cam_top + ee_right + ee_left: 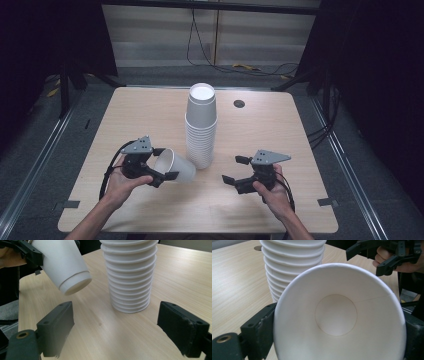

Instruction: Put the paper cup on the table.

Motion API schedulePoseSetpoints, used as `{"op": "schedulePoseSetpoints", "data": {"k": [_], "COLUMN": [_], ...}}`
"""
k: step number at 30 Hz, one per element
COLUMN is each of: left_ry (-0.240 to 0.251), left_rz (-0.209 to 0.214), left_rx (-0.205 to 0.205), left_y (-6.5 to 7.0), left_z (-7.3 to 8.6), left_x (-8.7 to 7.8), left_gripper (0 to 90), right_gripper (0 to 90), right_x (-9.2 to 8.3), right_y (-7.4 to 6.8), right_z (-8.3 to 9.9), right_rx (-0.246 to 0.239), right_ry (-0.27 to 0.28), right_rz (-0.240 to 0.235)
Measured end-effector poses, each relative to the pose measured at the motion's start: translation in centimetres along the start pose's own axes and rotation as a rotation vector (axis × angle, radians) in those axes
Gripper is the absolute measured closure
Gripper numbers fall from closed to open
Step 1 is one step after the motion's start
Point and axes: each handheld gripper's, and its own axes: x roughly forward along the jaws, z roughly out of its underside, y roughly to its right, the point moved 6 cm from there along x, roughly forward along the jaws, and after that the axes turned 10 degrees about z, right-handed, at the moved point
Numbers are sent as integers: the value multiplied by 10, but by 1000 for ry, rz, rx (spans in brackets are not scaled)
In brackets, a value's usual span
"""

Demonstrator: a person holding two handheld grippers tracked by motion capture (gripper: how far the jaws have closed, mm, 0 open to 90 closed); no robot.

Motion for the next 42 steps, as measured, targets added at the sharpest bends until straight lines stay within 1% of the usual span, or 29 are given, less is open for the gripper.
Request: {"op": "schedulePoseSetpoints", "data": {"k": [1,3,5,6,9,11,13,15,16,17,19,20,21,23,25,27,28,30,31,33,34,35,36,39,40,42], "left_ry": [-5,-11,-16,-22,-35,-37,-40,-54,-52,-49,-48,-46,-46,-58,-52,-49,-46,-48,-43,-58,-57,-70,-76,-86,-92,-92], "left_rz": [-5,-11,-25,-32,-47,-56,-83,-110,-126,-134,-148,-167,-167,-197,-230,-258,-271,-294,-299,-311,-310,-311,-323,-333,-332,-349], "left_rx": [2,-3,1,-4,-7,-11,-14,-5,-9,-13,-24,-32,-32,-35,-37,-59,-67,-77,-76,-61,-60,-55,-53,-48,-51,-71], "left_y": [-1,-1,-2,-3,-4,-5,-6,-8,-11,-12,-15,-20,-20,-24,-28,-33,-36,-40,-41,-43,-44,-46,-47,-52,-54,-58], "left_z": [0,1,1,2,4,4,4,4,3,3,3,3,3,2,2,3,3,4,3,2,1,0,0,-5,-6,-7], "left_x": [-1,-2,-4,-5,-6,-8,-12,-16,-19,-21,-26,-30,-30,-34,-38,-41,-42,-44,-44,-45,-44,-44,-45,-48,-50,-52], "left_gripper": [82,82,82,82,82,82,81,80,79,79,79,79,79,78,78,77,77,77,77,77,77,76,75,75,75,75], "right_gripper": [135,135,135,135,137,136,136,136,136,136,136,136,136,137,137,137,137,137,137,138,138,138,139,143,143,143], "right_x": [-1,-3,-5,-6,-8,-9,-10,-10,-10,-9,-9,-8,-8,-7,-6,-6,-5,-4,-4,-4,-4,-5,-5,-5,-5,-6], "right_y": [0,2,5,7,11,14,16,17,17,17,18,19,19,20,19,20,21,23,23,25,25,25,24,24,24,24], "right_z": [1,3,4,3,3,3,3,4,4,5,7,8,8,8,8,9,9,10,10,11,11,11,11,8,7,6], "right_rx": [3,6,3,4,7,19,12,17,17,18,25,19,19,27,24,21,25,24,27,28,29,27,25,16,18,16], "right_ry": [3,13,16,22,25,34,38,38,33,24,20,13,13,7,1,-3,-2,-5,-5,-9,-12,-13,-11,-14,-12,-10], "right_rz": [5,30,64,79,100,101,111,108,104,91,84,83,83,82,65,70,65,65,65,70,70,68,67,63,64,65]}}
